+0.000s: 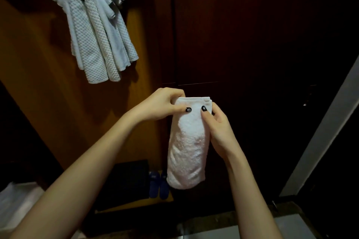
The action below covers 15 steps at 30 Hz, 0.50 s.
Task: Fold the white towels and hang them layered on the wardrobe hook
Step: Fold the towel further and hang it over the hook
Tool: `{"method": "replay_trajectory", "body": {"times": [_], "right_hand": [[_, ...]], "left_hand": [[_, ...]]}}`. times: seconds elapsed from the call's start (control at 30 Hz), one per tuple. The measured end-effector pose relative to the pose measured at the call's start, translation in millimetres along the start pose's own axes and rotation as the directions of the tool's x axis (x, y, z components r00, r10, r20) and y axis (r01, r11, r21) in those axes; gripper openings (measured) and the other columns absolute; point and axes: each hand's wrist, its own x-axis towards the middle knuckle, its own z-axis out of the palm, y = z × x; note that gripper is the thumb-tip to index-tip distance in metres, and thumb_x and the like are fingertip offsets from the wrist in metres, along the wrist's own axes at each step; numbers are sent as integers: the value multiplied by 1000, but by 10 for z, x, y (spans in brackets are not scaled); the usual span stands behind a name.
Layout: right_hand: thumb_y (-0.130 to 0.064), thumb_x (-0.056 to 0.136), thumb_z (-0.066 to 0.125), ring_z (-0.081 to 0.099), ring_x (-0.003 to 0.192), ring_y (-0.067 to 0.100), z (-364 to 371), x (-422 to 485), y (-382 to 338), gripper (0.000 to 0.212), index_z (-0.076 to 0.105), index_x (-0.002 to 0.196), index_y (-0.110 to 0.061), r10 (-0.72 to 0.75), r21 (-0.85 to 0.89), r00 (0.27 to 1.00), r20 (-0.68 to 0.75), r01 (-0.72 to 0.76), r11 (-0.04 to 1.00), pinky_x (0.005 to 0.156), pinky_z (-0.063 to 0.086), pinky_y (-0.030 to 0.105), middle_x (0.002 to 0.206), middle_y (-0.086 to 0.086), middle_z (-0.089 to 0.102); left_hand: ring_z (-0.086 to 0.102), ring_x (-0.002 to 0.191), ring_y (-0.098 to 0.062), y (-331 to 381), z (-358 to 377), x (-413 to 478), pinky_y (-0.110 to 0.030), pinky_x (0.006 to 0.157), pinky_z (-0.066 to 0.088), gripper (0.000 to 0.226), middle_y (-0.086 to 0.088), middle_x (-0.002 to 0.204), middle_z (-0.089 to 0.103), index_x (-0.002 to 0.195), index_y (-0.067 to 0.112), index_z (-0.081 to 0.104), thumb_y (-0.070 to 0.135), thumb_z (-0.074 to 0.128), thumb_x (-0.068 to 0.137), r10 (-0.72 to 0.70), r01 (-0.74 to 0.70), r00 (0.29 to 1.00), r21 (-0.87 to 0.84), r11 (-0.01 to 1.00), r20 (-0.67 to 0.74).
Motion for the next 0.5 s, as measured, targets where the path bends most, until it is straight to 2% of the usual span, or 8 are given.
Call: {"method": "replay_trajectory", "body": {"times": [0.1,0.13,0.2,0.27,0.4,0.5], "right_hand": [[-18,98,58,70,82,22,-2,24,-1,17,64,103,-4,-39,-26,994,-103,37,999,69,57,28,91,11,73],[-19,97,59,69,81,20,4,35,-3,18,65,100,-2,-67,-57,991,-114,61,996,68,56,28,90,11,71],[-19,98,58,68,93,18,23,57,-20,21,70,99,-1,-121,-130,989,-84,110,985,77,56,28,105,7,71],[-17,99,56,67,107,19,38,70,-45,22,72,102,-2,-139,-158,990,-23,133,978,86,55,31,119,7,68],[-16,95,61,68,88,18,41,55,-101,17,73,96,-4,-135,-121,991,10,136,983,77,54,30,94,9,73],[-15,93,64,68,85,14,57,48,-142,14,73,94,-4,-178,-146,984,27,180,973,75,55,24,88,4,73]], "left_hand": [[50,69,-8,57,-29,-48,-25,64,39,29,-1,74,57,76,6,58,30,73,83,41,-33,999,-213,976,33],[50,70,-6,84,-32,-69,-21,64,40,26,3,74,57,74,8,57,28,72,82,58,-46,998,-278,960,35],[47,66,1,148,-26,-108,-12,61,37,23,16,69,53,67,18,53,22,71,80,85,-72,996,-363,929,21],[42,65,1,195,-18,-131,-10,61,34,29,16,70,46,64,20,47,19,71,80,106,-100,994,-369,924,-3],[38,64,-2,230,-91,-147,-14,59,30,30,6,74,40,64,16,40,18,66,79,85,-51,993,-358,932,82],[36,64,-5,242,-122,-155,-19,59,28,28,1,76,40,63,16,38,17,62,79,65,-5,987,-380,925,145]]}}
